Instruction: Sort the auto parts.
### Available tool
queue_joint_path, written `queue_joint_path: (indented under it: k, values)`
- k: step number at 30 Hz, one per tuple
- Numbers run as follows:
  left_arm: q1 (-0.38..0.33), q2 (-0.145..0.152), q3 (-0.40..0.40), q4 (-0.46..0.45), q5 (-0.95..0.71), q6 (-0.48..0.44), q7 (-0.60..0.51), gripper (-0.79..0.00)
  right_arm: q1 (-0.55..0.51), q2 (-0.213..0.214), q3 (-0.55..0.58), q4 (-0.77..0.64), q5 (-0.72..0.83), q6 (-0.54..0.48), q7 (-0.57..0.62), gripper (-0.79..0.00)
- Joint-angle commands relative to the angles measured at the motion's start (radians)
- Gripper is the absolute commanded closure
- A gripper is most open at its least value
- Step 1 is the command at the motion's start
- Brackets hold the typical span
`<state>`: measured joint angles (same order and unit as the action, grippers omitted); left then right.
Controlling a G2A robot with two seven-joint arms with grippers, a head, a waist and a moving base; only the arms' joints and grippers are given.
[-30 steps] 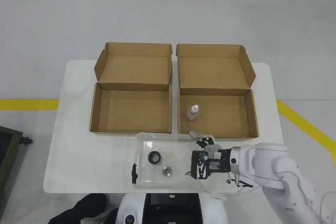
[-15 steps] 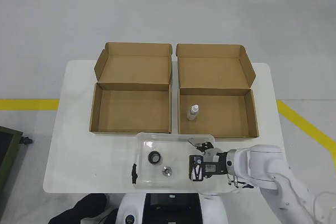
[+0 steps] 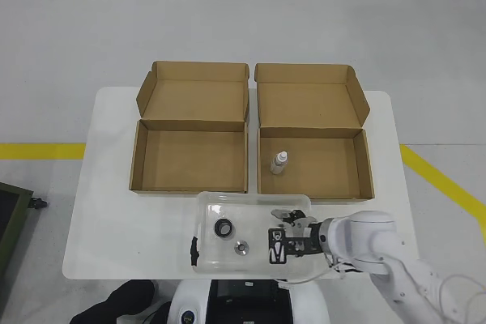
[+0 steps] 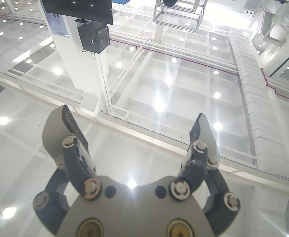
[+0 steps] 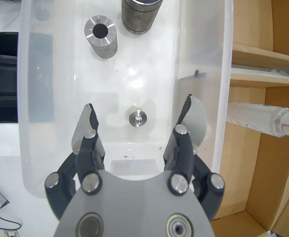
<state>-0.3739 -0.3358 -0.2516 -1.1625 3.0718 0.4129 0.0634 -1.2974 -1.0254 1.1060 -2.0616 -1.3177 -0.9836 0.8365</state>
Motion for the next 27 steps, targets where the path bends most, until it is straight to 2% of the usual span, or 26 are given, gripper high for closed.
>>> queue_joint_path:
  k: [1, 18, 21, 27]
  values:
    - [0.000, 0.000, 0.000, 0.000, 0.000, 0.000, 0.000, -0.785, 0.007, 0.002, -0.015, 0.004, -0.017, 0.003, 0.003, -0.533]
    - [0.000, 0.000, 0.000, 0.000, 0.000, 0.000, 0.000, -0.785, 0.102, 0.015, -0.173, 0.044, -0.143, 0.063, 0.063, -0.437]
    - [0.000, 0.000, 0.000, 0.000, 0.000, 0.000, 0.000, -0.785, 0.118, 0.020, -0.201, 0.051, -0.159, 0.074, 0.074, -0.391]
    - [0.000, 0.000, 0.000, 0.000, 0.000, 0.000, 0.000, -0.785, 0.149, 0.031, -0.245, 0.066, -0.147, 0.098, 0.098, -0.379]
